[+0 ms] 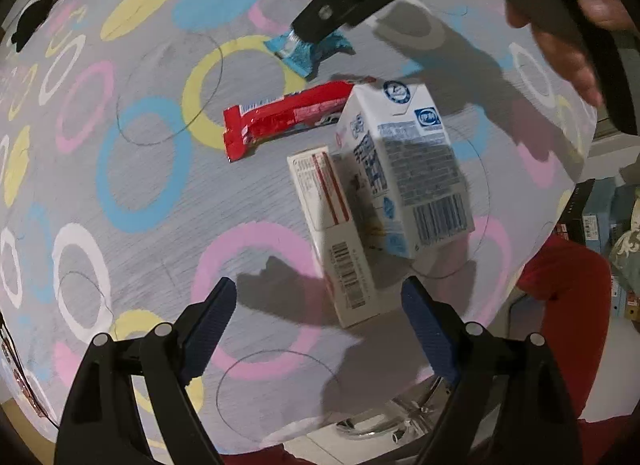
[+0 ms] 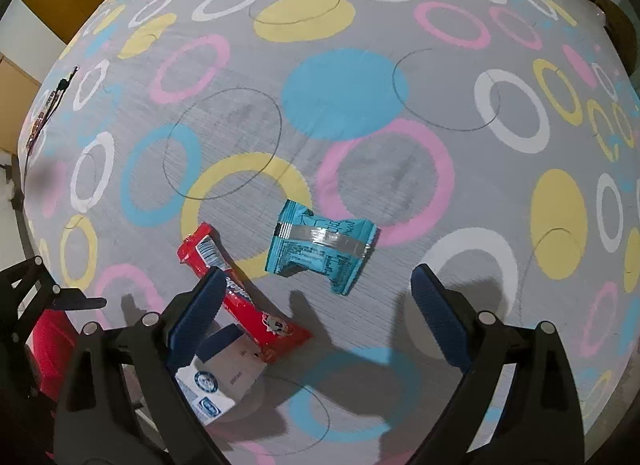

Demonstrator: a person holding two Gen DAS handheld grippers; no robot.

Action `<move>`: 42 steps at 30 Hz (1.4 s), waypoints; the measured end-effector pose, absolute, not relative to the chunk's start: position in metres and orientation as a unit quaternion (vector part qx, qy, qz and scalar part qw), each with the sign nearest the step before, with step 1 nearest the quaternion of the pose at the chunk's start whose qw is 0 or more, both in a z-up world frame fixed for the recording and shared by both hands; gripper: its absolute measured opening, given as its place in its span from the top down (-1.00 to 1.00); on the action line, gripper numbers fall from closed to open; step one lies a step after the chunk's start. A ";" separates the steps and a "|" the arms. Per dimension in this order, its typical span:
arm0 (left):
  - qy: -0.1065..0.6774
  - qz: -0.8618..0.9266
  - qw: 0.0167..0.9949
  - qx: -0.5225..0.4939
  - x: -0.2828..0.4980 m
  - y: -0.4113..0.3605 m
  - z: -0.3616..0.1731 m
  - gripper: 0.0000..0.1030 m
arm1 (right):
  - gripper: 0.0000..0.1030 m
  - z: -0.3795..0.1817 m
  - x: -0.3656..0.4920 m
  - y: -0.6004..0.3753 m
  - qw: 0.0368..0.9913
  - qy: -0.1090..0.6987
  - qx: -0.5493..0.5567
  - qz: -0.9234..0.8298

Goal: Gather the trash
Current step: 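Grasp the blue wrapper with the right tool while the left tool grasps the small white box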

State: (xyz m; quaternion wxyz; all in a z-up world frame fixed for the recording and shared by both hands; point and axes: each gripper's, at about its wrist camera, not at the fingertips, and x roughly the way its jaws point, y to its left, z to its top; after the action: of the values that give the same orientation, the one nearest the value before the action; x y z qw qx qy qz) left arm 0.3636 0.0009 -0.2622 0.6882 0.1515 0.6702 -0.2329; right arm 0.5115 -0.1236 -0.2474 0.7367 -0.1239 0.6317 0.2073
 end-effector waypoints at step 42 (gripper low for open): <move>0.678 -0.182 0.702 0.118 0.369 -0.002 -0.297 0.53 | 0.38 -0.294 0.522 -0.108 0.745 0.637 -0.132 0.150</move>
State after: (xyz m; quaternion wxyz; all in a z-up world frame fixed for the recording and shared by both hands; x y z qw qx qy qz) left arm 0.3687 -0.0017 -0.2973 0.7020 0.1178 0.6785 -0.1818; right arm 0.5222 -0.1083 -0.2944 0.7449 -0.1319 0.6366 0.1497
